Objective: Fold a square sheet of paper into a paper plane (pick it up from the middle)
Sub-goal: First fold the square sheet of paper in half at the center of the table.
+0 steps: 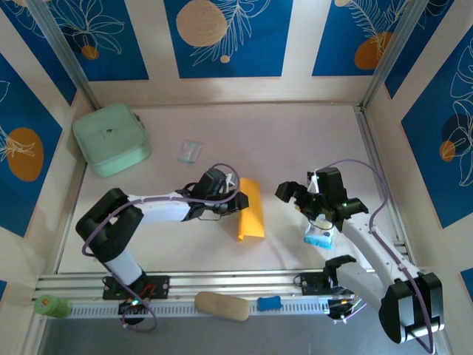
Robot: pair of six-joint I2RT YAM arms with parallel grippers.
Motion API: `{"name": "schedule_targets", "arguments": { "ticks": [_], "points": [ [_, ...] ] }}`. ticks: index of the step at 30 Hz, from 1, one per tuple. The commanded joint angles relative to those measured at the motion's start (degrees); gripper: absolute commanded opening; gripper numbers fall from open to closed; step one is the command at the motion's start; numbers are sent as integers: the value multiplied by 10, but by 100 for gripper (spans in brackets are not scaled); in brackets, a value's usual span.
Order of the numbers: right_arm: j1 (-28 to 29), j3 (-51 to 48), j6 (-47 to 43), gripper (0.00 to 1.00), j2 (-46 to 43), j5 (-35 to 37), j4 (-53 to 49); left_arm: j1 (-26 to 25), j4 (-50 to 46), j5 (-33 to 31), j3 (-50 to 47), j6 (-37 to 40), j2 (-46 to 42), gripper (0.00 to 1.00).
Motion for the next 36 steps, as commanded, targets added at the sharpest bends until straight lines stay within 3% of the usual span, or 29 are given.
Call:
{"name": "schedule_targets", "arguments": {
  "ticks": [1,3,5,7,13,17,24,30,36],
  "points": [
    [-20,-11,-5,99,-17,-37,-15,11,231,89,-17,-104,19,25],
    [-31,-14,-5,99,-24,-48,-13,18,319,103,-24,-158,42,23],
    [-37,-16,-7,99,-26,-59,-10,21,349,118,-17,-184,65,22],
    [-39,-17,-8,99,-26,-66,-5,21,328,119,-13,-176,75,22],
    [-40,-23,-10,99,-24,-93,13,25,119,81,-7,-83,69,24],
    [-40,-28,-8,99,-19,-111,31,30,51,45,-11,-45,68,24],
    [-33,-21,-14,100,10,-147,48,36,36,7,-20,-35,75,26],
    [-9,-19,-18,98,31,-148,58,43,119,-25,-61,-67,78,27],
    [14,0,-21,94,66,-136,60,49,108,9,-33,-47,114,30]
  ]
}}
